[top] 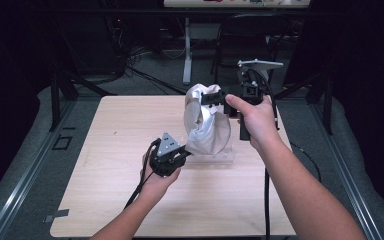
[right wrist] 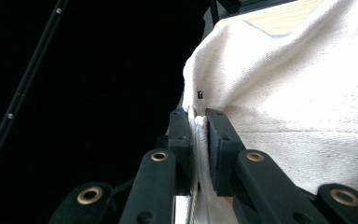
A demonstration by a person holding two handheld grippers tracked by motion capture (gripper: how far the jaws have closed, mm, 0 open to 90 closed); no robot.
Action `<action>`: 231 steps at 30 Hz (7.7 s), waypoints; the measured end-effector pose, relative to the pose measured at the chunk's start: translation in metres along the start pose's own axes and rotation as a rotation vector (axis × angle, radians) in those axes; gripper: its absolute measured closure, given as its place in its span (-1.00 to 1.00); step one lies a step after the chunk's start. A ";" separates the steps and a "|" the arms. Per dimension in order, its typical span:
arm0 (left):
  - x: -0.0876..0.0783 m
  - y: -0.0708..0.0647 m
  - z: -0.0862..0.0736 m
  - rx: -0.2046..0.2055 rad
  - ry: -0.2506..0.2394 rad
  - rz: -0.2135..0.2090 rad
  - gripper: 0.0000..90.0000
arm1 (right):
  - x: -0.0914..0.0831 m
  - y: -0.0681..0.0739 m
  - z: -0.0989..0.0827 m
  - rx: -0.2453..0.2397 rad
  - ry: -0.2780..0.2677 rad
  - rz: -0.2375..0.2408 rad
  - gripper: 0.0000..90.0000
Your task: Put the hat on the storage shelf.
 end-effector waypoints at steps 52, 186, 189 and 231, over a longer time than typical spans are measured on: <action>0.028 0.015 -0.045 -0.083 0.056 0.022 0.87 | 0.030 -0.043 -0.031 0.034 0.070 -0.019 0.81; -0.109 0.106 -0.148 -0.242 0.136 0.281 0.01 | -0.018 -0.070 -0.107 -0.251 -0.131 -0.123 -0.05; -0.108 0.105 -0.149 -0.243 0.137 0.281 0.01 | -0.023 -0.072 -0.113 -0.249 -0.149 -0.111 -0.05; -0.096 0.091 -0.152 -0.209 0.153 0.223 0.00 | -0.030 -0.144 -0.125 -0.125 -0.198 -0.195 -0.06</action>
Point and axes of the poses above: each handheld gripper's, and its own axes: x roughly forward along the jaws, z roughly out of its top, y roughly to its left, the point moved 8 cm from there along x, roughly forward along the jaws, and after that the axes turned 2 degrees about x, right-handed, at the moved point
